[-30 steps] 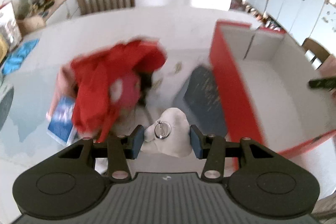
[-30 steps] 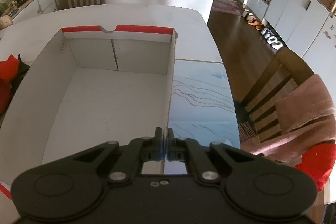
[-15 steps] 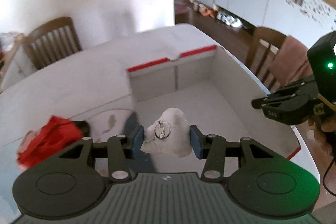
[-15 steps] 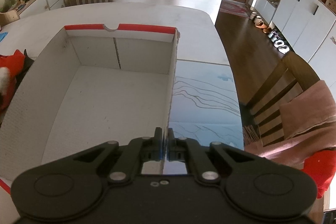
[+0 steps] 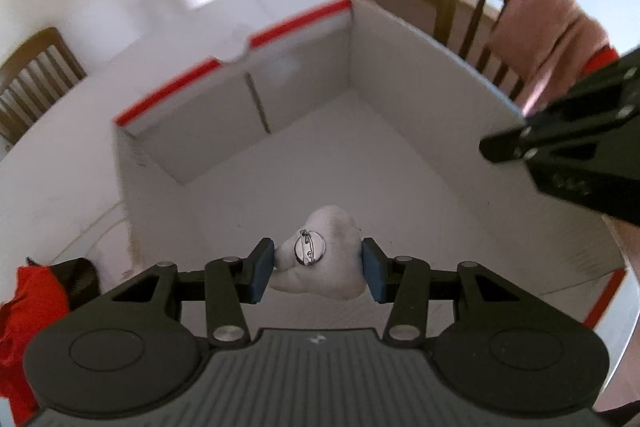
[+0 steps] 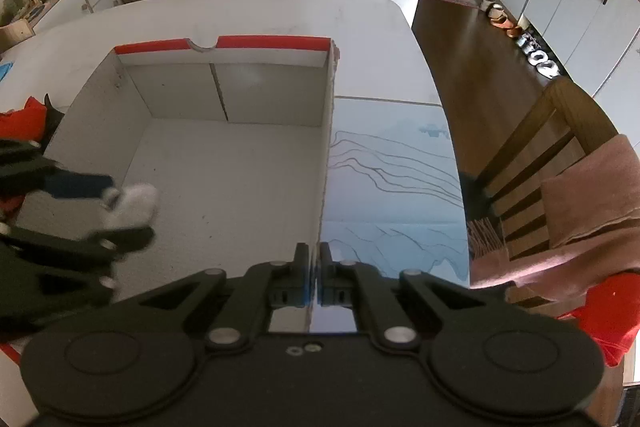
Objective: Organize objects
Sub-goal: 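Carry the white pouch with the left gripper into the box and release, then move the left gripper back to the red bag and grasp it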
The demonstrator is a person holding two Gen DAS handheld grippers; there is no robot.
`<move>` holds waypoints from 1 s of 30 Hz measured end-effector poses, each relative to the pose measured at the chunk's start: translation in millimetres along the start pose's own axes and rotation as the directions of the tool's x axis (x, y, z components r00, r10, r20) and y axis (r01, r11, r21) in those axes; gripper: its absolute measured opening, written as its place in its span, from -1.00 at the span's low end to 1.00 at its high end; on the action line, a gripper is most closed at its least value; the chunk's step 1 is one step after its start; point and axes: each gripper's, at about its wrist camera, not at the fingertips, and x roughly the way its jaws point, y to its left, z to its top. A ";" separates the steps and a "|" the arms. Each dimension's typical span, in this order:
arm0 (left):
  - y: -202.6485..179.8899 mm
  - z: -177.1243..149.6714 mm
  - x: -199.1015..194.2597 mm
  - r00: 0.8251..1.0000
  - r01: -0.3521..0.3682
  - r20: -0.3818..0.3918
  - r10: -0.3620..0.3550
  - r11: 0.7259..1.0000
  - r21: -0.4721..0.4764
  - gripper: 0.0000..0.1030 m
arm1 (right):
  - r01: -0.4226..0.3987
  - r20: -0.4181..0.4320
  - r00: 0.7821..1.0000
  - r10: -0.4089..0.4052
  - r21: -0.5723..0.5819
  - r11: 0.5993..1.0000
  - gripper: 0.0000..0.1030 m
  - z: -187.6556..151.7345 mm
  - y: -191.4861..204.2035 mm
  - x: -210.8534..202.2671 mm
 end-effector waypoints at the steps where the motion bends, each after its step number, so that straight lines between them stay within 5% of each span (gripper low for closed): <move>1: -2.2 0.0 5.7 1.000 0.004 -0.012 -0.004 1.000 0.007 -0.11 | 0.001 -0.001 1.000 -0.001 -0.001 1.000 -0.95 0.3 0.4 0.1; 15: -12.7 -6.4 42.6 0.983 0.069 -0.171 -0.064 0.997 0.024 0.02 | -0.005 -0.010 1.000 0.005 0.014 1.000 -0.95 0.5 -1.0 -1.2; 20: -3.7 -11.7 34.3 0.986 0.073 -0.149 -0.073 0.997 -0.008 0.34 | -0.008 -0.012 1.000 0.008 0.022 1.000 -0.95 1.1 -1.8 -0.8; 30: 17.5 -33.3 -24.7 0.997 0.069 -0.019 -0.070 0.995 -0.078 0.45 | -0.001 -0.015 1.000 0.001 0.021 1.000 -0.96 2.3 -0.7 -0.6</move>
